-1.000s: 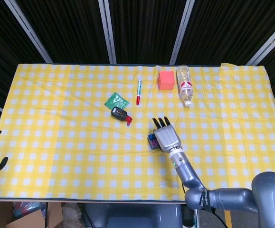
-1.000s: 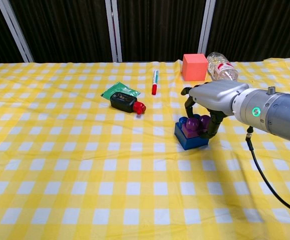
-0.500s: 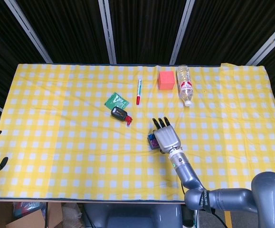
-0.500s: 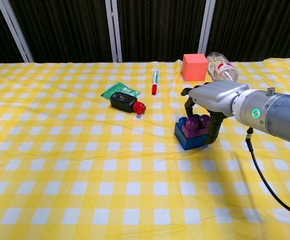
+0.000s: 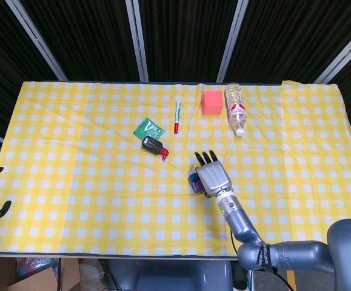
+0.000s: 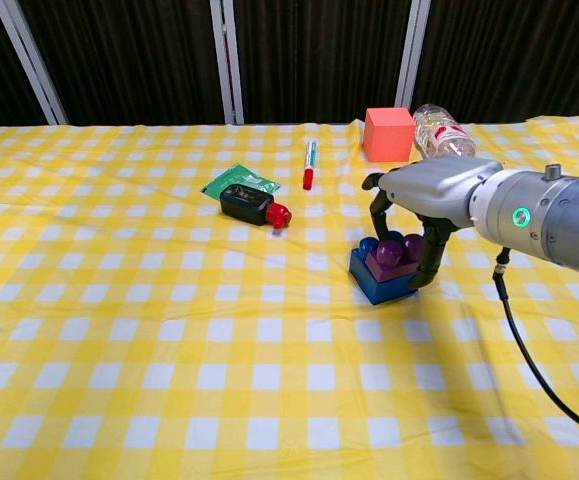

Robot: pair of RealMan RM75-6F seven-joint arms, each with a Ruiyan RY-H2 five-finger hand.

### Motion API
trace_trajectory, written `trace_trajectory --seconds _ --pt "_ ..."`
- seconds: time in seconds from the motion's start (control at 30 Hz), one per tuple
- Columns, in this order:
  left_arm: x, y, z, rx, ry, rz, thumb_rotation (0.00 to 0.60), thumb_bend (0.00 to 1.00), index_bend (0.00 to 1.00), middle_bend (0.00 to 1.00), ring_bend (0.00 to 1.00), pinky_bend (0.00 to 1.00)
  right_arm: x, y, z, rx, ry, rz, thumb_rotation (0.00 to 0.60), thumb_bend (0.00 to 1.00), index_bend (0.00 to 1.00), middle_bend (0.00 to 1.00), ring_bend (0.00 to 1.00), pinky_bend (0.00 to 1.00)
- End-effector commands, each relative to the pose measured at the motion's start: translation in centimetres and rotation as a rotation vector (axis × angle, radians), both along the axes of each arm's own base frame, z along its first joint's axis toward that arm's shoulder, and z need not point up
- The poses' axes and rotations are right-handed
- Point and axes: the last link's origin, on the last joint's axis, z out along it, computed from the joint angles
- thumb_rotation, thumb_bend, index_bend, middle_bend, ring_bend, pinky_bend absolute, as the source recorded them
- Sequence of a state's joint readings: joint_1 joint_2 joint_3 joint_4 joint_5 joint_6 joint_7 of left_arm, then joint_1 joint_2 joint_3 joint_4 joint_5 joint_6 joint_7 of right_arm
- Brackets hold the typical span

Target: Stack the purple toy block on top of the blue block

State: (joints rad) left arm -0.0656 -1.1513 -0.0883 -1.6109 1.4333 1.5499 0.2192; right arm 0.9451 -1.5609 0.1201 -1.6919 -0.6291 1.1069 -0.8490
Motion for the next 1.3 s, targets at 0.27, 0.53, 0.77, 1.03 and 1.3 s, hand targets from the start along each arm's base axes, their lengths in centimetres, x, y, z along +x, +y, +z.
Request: trace_trajectory --seconds 0.27,0.53,0.77,1.03,1.3 --pt "0.0 0.0 0.0 0.001 0.001 0.001 0.6 0.27 0.16 0.01 0.0 0.12 0.7 0.0 1.1 -0.018 -0.028 0.007 0.6 0.17 0.0 0.0 0.0 0.0" --pt "0.0 0.0 0.0 0.002 0.002 0.004 0.6 0.27 0.16 0.01 0.0 0.12 0.3 0.2 1.9 -0.025 -0.045 -0.01 0.6 0.17 0.0 0.0 0.0 0.0" --pt "0.0 0.0 0.0 0.001 0.003 0.003 0.6 0.27 0.16 0.01 0.0 0.12 -0.5 0.4 2.1 -0.017 -0.044 -0.018 0.6 0.17 0.0 0.0 0.0 0.0" --pt "0.0 0.0 0.0 0.005 0.002 0.003 0.6 0.27 0.16 0.01 0.0 0.12 -1.0 1.1 1.9 -0.006 -0.038 -0.014 0.6 0.17 0.0 0.0 0.0 0.0" --pt "0.0 -0.1 0.1 0.008 0.001 0.002 0.6 0.27 0.16 0.01 0.0 0.12 -1.3 1.7 1.2 0.009 -0.045 -0.013 0.6 0.17 0.0 0.0 0.0 0.0"
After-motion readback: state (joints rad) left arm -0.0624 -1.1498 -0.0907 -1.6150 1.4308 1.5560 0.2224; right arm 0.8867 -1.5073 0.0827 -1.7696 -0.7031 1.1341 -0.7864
